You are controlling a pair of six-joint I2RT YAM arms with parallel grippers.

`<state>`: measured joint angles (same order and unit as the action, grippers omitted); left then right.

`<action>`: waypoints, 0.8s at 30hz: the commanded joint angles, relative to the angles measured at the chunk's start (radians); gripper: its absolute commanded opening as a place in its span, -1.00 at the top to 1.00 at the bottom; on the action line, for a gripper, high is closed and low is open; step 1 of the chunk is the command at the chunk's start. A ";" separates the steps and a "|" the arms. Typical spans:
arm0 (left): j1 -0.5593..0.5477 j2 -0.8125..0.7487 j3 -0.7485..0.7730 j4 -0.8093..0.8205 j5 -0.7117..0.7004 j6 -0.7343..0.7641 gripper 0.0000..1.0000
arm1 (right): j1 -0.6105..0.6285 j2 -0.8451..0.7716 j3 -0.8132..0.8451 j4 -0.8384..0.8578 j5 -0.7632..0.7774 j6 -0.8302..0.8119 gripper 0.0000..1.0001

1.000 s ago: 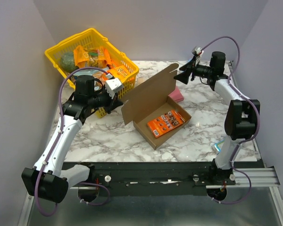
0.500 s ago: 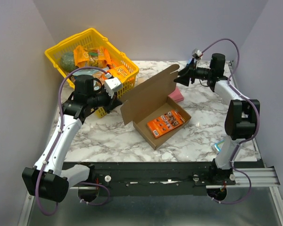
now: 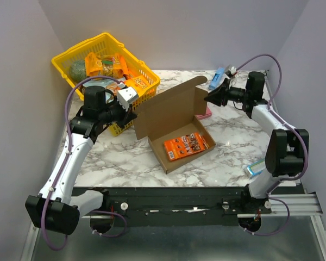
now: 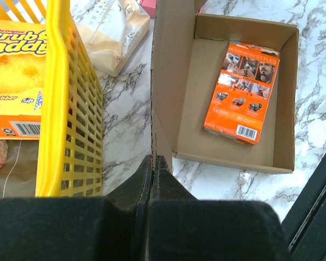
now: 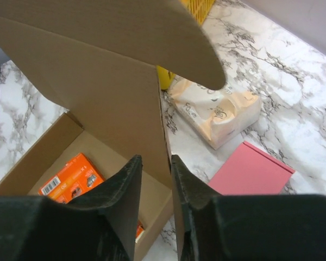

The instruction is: Fold the paper box

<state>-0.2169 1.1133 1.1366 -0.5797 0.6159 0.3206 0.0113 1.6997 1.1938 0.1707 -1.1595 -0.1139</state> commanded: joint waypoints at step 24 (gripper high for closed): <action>-0.009 -0.043 -0.144 0.323 -0.041 -0.222 -0.80 | 0.211 -0.305 -0.272 0.095 0.506 0.105 0.99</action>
<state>-0.2218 1.1023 1.0321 -0.3607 0.5884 0.1730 0.2123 1.4387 0.9363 0.2920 -0.6914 -0.0181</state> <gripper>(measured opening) 0.774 0.030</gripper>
